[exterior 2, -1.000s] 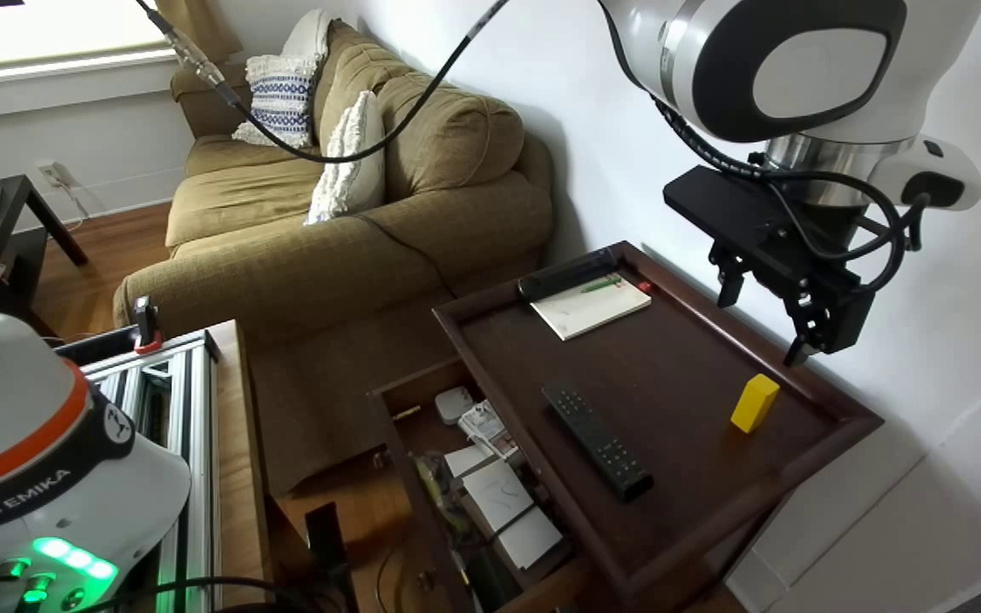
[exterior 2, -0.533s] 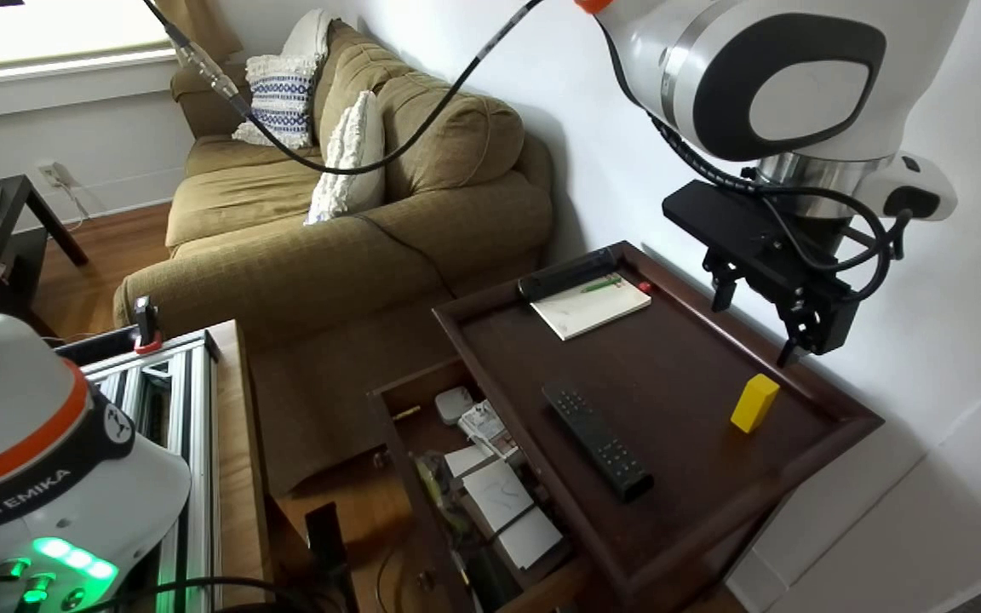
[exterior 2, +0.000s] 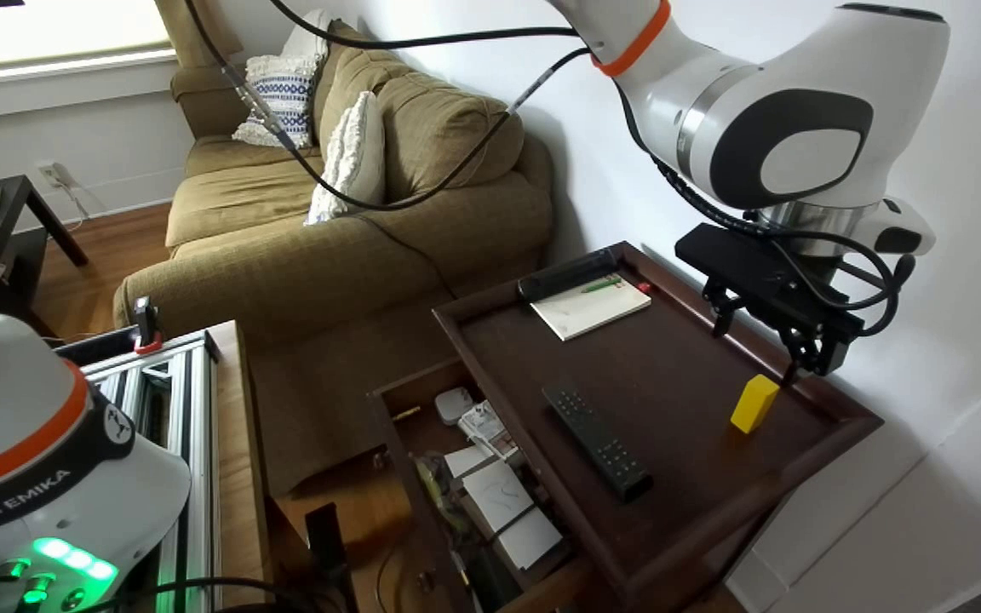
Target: Put the yellow block in the drawer
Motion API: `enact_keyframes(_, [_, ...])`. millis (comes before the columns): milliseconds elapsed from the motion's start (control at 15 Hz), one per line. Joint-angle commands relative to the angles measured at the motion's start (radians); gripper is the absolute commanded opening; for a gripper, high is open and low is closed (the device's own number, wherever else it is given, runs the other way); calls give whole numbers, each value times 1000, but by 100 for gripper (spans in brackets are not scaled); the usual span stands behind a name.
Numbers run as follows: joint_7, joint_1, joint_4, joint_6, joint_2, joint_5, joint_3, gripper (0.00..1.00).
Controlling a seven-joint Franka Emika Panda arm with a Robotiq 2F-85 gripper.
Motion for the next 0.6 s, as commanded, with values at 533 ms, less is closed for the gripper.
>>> enact_keyframes(533, [-80,-63,213,-32,184,-20,54,78])
